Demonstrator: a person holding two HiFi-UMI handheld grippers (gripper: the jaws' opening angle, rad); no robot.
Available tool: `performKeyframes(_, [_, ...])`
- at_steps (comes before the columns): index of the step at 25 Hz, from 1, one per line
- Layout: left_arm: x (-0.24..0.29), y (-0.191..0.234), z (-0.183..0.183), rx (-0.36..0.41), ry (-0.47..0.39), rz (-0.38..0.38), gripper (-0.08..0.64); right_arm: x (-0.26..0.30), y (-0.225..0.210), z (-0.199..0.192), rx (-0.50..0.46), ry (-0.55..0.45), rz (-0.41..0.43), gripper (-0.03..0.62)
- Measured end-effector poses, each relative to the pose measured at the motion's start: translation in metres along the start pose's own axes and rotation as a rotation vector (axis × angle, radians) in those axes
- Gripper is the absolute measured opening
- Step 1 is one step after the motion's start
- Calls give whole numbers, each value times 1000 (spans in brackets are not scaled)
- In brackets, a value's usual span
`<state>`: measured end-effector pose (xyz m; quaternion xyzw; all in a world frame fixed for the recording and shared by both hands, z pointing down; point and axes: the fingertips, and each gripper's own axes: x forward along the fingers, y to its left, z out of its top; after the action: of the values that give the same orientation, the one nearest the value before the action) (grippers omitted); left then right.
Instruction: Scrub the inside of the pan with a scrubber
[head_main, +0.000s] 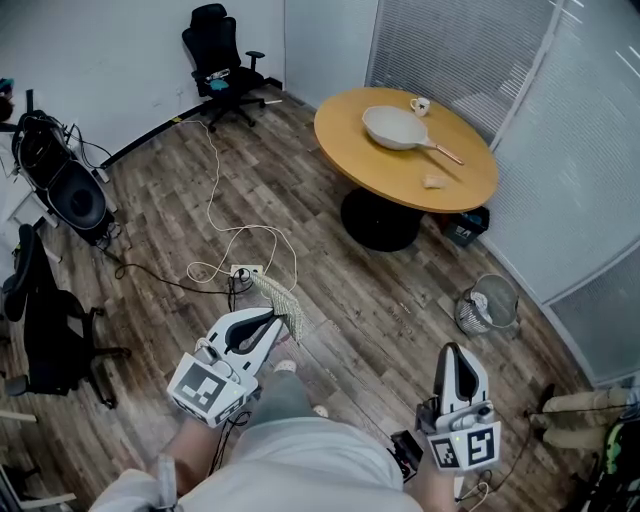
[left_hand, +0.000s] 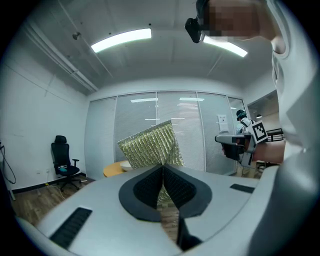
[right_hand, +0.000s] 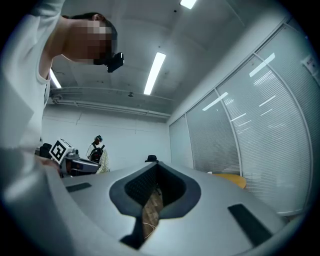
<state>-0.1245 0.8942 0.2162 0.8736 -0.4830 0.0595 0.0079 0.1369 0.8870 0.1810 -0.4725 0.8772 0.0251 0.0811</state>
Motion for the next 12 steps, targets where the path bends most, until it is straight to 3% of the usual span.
performKeyframes(12, [22, 12, 12, 9, -10, 4, 17, 14, -22, -3, 34, -15, -31, 20])
